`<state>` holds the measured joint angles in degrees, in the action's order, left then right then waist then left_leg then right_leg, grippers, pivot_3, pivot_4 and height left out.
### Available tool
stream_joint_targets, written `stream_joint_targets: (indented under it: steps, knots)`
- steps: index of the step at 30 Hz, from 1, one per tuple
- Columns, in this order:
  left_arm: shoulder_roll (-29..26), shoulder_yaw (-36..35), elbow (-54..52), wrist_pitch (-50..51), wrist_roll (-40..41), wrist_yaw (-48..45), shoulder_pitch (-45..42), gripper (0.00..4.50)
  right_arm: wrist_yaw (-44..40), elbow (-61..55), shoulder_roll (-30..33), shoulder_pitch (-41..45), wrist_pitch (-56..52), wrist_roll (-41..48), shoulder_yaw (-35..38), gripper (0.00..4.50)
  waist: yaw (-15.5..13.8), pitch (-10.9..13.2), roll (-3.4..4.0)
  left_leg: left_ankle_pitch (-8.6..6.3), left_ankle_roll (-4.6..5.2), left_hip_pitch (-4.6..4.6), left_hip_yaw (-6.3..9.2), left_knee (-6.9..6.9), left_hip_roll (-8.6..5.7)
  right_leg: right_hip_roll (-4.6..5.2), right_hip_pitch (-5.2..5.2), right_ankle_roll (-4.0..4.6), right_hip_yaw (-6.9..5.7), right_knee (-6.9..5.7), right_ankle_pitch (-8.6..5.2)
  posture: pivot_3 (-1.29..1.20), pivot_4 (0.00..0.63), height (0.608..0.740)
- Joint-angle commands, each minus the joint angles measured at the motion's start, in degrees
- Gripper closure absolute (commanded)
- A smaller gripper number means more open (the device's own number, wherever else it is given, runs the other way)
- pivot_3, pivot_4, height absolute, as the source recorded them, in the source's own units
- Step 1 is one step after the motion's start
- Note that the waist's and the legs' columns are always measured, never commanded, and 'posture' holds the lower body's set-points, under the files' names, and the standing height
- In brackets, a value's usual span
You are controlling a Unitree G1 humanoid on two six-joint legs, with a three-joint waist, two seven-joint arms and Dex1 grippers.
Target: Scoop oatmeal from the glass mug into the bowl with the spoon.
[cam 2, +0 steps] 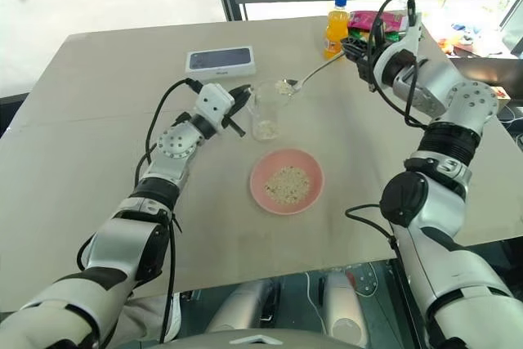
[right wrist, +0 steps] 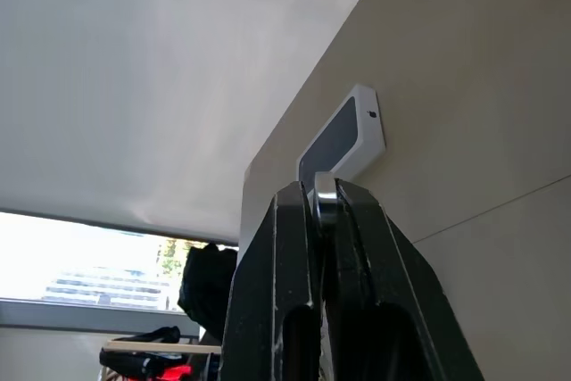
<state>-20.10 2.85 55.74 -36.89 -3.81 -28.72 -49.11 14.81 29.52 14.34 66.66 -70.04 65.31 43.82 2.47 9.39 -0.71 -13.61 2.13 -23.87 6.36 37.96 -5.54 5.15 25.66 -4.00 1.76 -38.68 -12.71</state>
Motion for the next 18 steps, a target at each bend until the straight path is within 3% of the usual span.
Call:
stream_joint_targets:
  steps: [1, 10, 18]
  knots:
    - [-0.5, 0.7, 0.2, -0.5, -1.3, 0.2, 1.1, 4.41, 1.6, -4.1, 0.6, 0.9, -2.0, 5.0, 1.0, 4.50, 0.0, 0.0, 0.00, -0.01, 0.01, 0.00, 0.00, 0.03, 0.00, 0.00, 0.00, 0.00, 0.01, -0.04, 0.00, 0.00, 0.150, 0.740]
    - [-1.0, 0.4, 1.2, -0.2, -1.6, 1.3, 1.4, 4.41, 9.5, -12.0, -1.5, -6.3, -7.3, 19.4, -0.5, 4.50, 0.0, 0.0, -0.01, -0.12, 0.21, 0.00, -0.02, 0.21, 0.00, -0.01, -0.02, -0.01, 0.04, -0.18, 0.00, 0.00, 0.150, 0.740]
    - [-1.1, 0.5, 1.5, -0.2, -1.7, 1.4, 1.4, 4.41, 16.1, -20.4, -1.4, -16.1, -3.9, 34.0, -9.1, 4.50, 0.1, -0.1, -0.01, -0.14, 0.23, 0.04, -0.09, 0.28, 0.01, -0.04, -0.04, -0.06, 0.12, -0.22, 0.03, 0.00, 0.150, 0.740]
